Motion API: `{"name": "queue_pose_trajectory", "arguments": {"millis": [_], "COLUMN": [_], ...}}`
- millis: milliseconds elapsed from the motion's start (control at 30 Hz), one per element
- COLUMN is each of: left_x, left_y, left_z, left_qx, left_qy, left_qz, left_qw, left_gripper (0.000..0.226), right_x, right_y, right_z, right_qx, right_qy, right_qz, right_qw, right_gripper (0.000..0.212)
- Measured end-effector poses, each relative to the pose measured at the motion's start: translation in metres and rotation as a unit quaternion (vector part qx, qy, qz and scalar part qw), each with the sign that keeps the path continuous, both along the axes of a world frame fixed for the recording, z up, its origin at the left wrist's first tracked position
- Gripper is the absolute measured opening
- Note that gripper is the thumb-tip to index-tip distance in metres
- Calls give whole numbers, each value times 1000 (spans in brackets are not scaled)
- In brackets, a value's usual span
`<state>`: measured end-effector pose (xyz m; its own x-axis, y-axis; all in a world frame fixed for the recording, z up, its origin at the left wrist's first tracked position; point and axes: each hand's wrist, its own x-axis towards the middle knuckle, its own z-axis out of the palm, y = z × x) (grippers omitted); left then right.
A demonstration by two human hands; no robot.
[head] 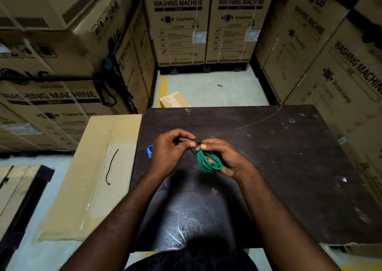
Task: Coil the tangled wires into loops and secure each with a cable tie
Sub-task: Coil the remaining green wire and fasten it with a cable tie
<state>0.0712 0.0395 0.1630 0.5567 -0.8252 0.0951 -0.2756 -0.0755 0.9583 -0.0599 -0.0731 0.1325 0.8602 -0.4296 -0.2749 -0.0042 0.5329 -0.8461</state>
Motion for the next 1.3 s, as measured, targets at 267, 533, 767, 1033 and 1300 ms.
{"name": "queue_pose_trajectory", "arguments": {"millis": [267,533,767,1033,1300], "left_x": [-2,-1,-12,-29,-38], "left_y": [6,9,9,-9,-39], "left_z": [11,5,15,14,2], "left_qx": [4,29,-1,-6,-2], "left_qy": [-54,-74,-179,-202,12], "left_qz": [-59,-36,-42,39,175], "left_qw": [997,996,983,979,984], "left_gripper": [12,9,13,10,10], "right_x": [-4,-14,-13,-17,-26], "right_y": [3,2,2,-1,-22], "right_z": [4,3,5,15,16], "right_qx": [-28,-11,-68,-250,-438], "right_qy": [6,-4,22,51,78], "right_qz": [50,22,0,-30,-92], "right_qw": [998,1000,997,966,891], "right_gripper": [13,15,9,9,11]}}
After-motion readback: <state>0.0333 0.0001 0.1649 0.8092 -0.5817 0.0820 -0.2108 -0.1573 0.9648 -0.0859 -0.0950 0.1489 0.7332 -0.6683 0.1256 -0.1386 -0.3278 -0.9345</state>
